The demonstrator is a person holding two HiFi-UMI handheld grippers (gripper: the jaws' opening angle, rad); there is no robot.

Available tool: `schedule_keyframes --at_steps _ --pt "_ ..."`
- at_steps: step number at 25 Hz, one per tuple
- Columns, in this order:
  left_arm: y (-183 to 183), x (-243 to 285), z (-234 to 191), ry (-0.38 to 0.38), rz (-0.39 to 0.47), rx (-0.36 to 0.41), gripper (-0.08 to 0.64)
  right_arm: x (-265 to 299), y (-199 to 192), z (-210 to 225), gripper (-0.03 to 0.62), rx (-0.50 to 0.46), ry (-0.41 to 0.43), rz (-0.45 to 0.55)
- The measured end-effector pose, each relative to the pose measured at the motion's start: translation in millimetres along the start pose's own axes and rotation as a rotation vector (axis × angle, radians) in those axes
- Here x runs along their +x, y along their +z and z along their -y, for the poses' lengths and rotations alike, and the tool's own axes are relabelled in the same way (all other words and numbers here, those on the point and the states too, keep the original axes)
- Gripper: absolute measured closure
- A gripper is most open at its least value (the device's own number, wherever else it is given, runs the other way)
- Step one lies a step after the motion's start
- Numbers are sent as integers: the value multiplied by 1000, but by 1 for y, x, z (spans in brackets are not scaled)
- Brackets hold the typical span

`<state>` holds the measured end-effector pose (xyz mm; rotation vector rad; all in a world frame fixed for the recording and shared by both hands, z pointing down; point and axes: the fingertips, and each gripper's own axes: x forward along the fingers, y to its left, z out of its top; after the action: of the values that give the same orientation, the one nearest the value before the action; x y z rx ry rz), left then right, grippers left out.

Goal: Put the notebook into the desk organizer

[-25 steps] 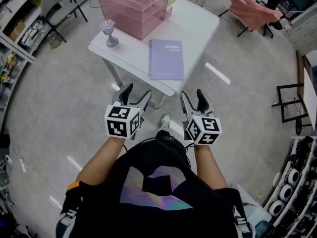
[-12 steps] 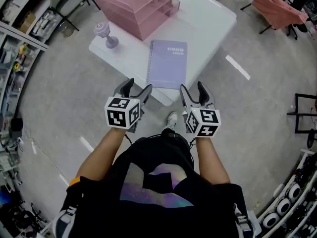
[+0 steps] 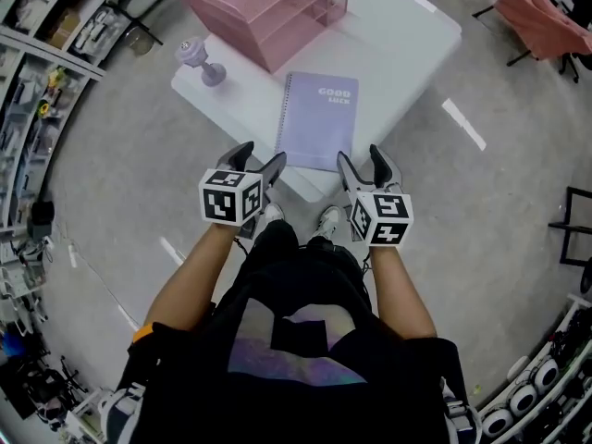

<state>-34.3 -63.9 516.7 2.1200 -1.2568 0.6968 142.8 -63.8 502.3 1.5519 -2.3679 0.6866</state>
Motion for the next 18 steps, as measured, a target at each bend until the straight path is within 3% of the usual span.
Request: schedule_keyframes --at_steps 11,18 --pt "-7 56 -27 -60 -100 -12 265 37 -25 16 310 16 -45 -112" --pt "-10 90 -38 -101 -187 -18 265 57 -44 31 310 92 -83 -192"
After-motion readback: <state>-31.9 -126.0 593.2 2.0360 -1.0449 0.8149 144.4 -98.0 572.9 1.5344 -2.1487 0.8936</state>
